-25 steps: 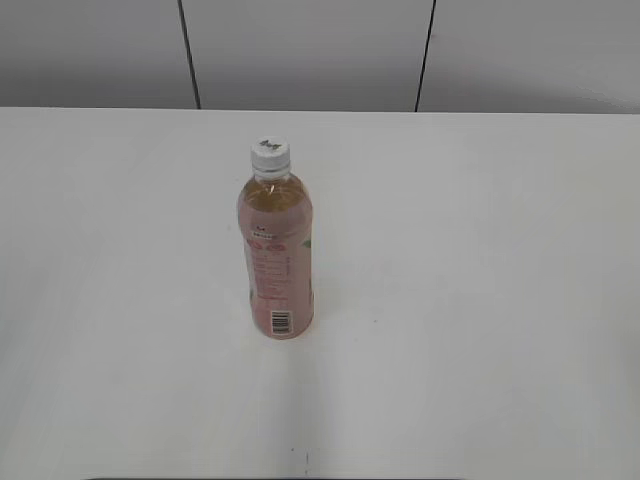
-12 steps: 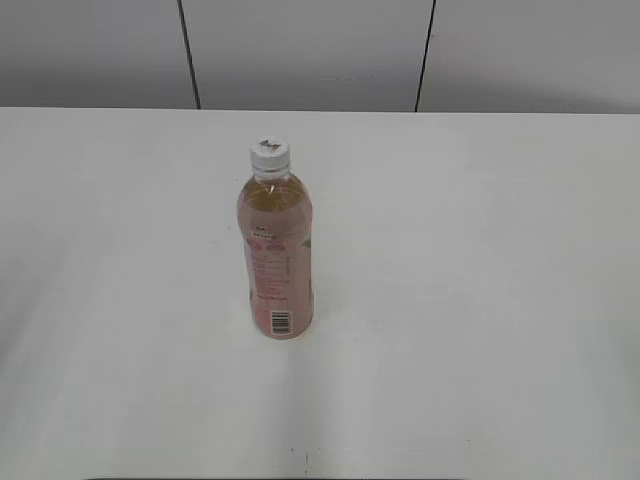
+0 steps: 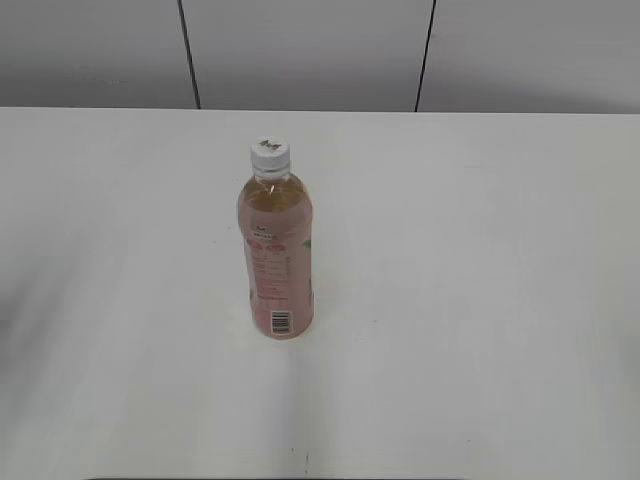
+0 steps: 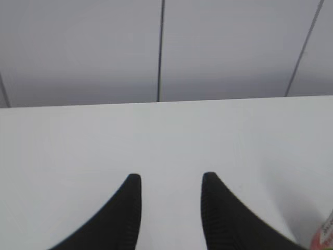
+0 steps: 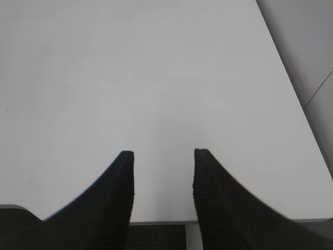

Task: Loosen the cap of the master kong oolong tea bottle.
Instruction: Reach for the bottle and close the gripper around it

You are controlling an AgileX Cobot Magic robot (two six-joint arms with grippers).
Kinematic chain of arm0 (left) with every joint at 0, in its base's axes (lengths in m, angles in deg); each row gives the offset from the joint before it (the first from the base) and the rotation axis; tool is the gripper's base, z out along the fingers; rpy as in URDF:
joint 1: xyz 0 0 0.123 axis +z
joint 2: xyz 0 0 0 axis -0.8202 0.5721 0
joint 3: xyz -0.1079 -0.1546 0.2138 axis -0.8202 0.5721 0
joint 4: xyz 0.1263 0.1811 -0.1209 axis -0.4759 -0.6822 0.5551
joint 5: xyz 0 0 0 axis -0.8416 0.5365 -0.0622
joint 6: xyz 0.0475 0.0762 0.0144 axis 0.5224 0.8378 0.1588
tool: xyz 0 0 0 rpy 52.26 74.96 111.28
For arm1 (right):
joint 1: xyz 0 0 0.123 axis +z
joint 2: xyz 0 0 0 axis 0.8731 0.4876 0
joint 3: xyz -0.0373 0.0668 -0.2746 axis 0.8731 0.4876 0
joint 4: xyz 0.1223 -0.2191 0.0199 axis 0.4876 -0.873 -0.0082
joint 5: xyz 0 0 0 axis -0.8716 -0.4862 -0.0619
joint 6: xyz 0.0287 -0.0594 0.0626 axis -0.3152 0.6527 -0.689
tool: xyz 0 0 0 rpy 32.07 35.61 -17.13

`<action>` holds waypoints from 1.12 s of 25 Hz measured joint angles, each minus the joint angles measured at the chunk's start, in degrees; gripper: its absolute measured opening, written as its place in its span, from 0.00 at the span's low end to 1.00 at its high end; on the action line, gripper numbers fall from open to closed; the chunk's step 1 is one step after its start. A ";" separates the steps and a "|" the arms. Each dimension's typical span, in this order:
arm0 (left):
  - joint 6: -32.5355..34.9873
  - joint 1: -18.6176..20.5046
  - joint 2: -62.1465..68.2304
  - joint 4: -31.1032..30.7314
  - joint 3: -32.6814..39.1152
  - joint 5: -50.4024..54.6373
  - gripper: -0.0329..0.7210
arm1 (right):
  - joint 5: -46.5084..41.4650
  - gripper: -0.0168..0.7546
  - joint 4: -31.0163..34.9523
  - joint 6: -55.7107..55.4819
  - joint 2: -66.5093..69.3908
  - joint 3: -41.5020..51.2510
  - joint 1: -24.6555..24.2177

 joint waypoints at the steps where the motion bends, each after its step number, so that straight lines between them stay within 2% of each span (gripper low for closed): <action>1: 0.00 -2.45 2.09 -1.23 0.00 -1.77 0.37 | 0.00 0.40 0.00 0.00 0.00 0.00 0.00; 6: 0.04 -14.64 15.06 -5.32 0.00 -13.91 0.37 | 0.00 0.40 0.00 0.00 0.00 0.00 0.00; 10: -1.53 -20.05 26.03 -5.92 0.00 -21.89 0.37 | 0.00 0.40 0.00 0.00 0.00 0.00 0.00; 13: -5.64 -21.54 33.16 -7.60 0.00 -27.21 0.41 | 0.00 0.40 0.00 -0.01 0.00 0.00 0.00; 18: -14.61 -21.83 41.80 -16.45 0.00 -35.36 0.60 | 0.00 0.40 0.00 -0.01 0.00 0.00 0.00; 21: -16.02 -21.83 46.30 -21.60 0.00 -39.94 0.66 | 0.00 0.40 0.00 -0.06 0.00 0.00 0.00; 25: -16.26 -21.88 52.39 -28.04 0.00 -47.18 0.68 | 0.00 0.40 0.00 -0.06 0.00 0.00 0.00; 28: -16.32 -21.85 57.45 -30.29 0.19 -53.28 0.73 | 0.00 0.40 0.00 -0.13 0.00 0.00 0.00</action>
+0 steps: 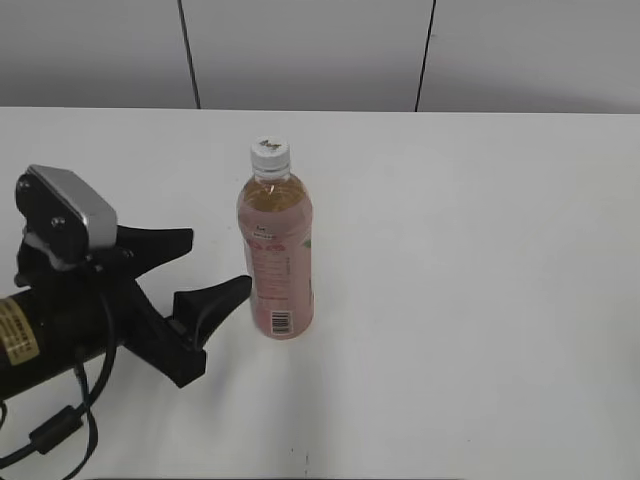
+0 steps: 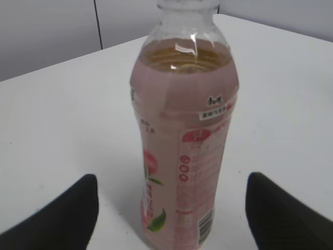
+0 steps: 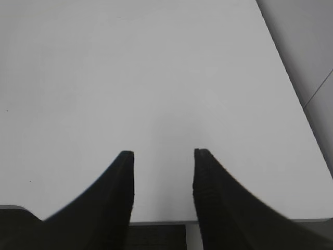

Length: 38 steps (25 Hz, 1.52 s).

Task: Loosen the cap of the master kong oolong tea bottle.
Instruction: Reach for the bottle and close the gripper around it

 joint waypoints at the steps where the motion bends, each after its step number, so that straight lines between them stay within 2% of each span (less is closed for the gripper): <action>1: 0.00 0.00 1.36 -0.30 0.06 -2.21 0.75 | 0.00 0.40 0.00 0.00 0.00 0.00 0.00; 4: 0.00 0.00 5.75 -0.76 0.11 -8.32 0.82 | 0.00 0.40 0.00 -0.12 0.00 0.00 0.00; 8: 0.00 0.00 10.89 -0.88 0.11 -11.58 0.83 | 0.00 0.40 0.00 -0.12 0.00 0.00 0.00; 15: 0.00 0.00 15.50 -1.18 -0.12 -11.90 0.83 | 0.00 0.40 0.00 -0.12 0.00 0.00 0.00; 38: 0.00 0.00 15.69 -4.20 -10.92 -11.97 0.83 | 0.00 0.40 0.00 -0.39 0.00 0.00 0.00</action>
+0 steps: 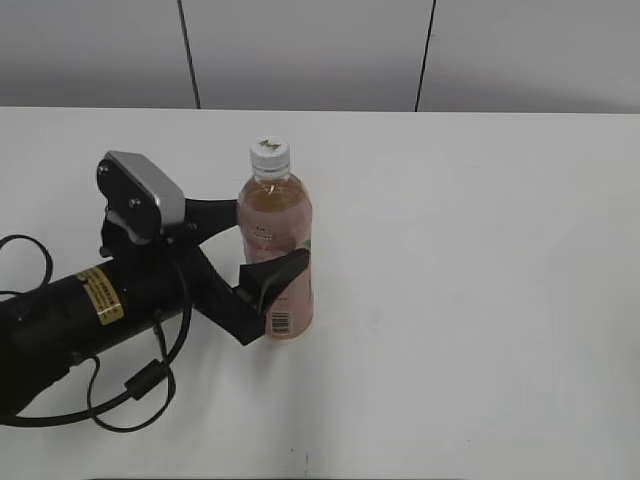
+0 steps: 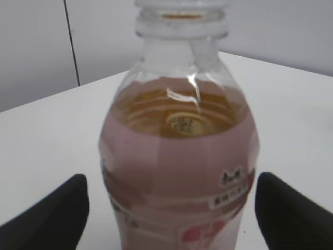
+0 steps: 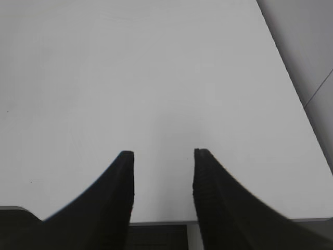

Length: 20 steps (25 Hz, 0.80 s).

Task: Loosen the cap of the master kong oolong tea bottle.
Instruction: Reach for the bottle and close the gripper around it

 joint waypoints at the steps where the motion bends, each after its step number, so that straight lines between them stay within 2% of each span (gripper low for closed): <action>1: 0.00 0.00 0.32 -0.12 -0.40 0.00 0.83 | 0.00 0.40 0.00 0.00 0.00 0.00 0.00; 16: 0.00 0.00 6.38 -1.11 -3.78 -0.11 0.82 | 0.00 0.40 0.00 -0.22 0.00 0.00 0.00; 20: -0.01 0.00 6.38 0.37 -3.78 -0.11 0.75 | 0.00 0.40 0.00 -0.35 0.00 0.00 0.00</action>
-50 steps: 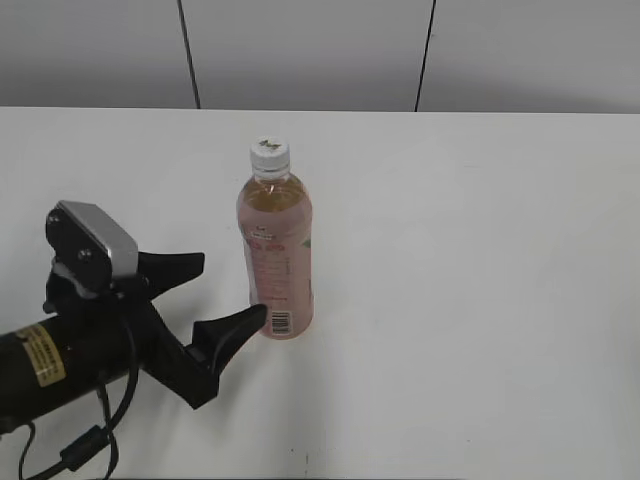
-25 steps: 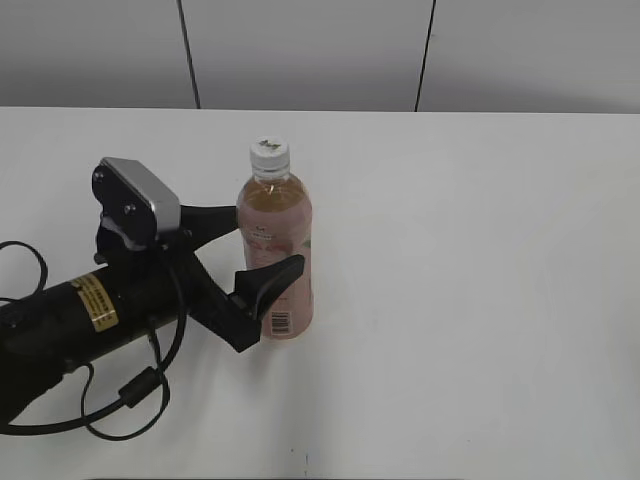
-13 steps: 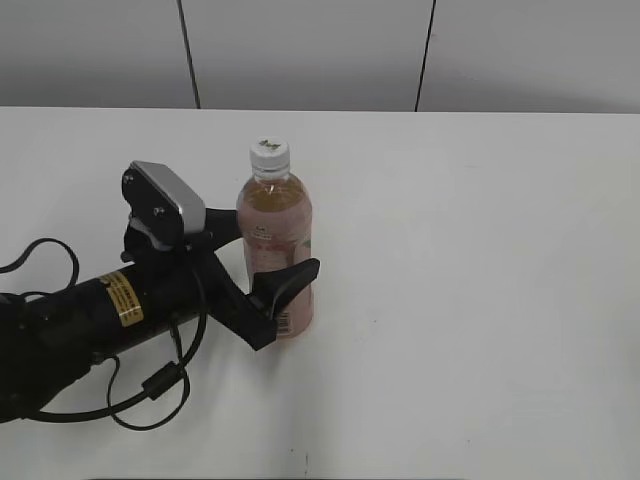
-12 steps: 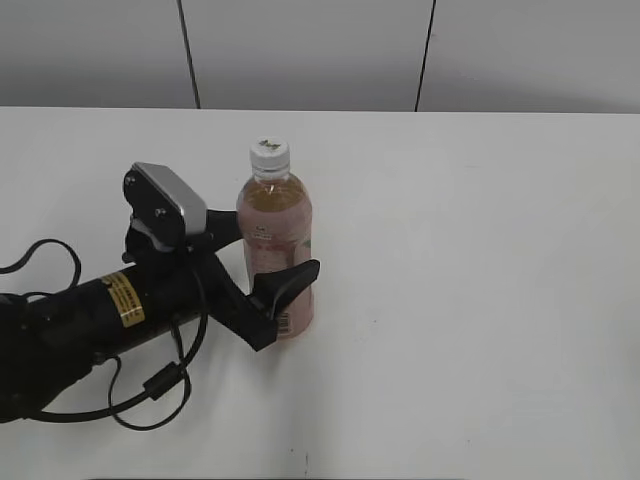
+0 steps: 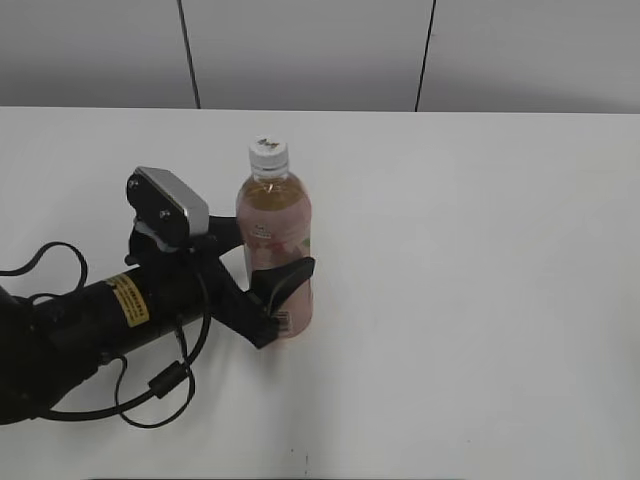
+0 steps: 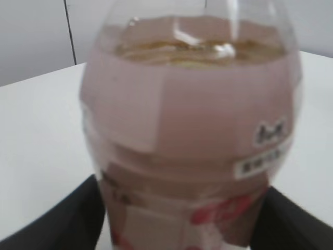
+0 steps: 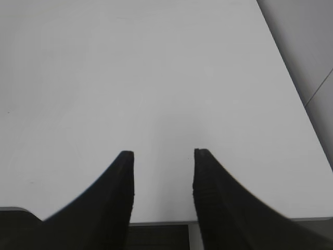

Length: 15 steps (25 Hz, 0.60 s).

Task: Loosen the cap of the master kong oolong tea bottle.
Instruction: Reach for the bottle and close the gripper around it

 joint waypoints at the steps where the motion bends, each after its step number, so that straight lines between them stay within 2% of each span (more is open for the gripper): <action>1: 0.00 0.00 0.00 0.12 0.00 -0.05 0.71 | 0.00 0.40 0.00 0.00 0.00 0.00 0.00; 5: -0.23 -0.18 0.16 0.41 0.00 -0.17 0.56 | 0.00 0.40 0.00 0.00 0.00 0.00 0.00; 12: -0.23 -0.18 0.18 -0.68 0.00 -0.17 0.53 | 0.00 0.40 1.00 0.13 0.21 -0.46 0.00; 15: -0.23 -0.13 0.18 -1.35 0.00 -0.17 0.53 | 0.05 0.40 2.34 1.73 4.49 -1.32 0.00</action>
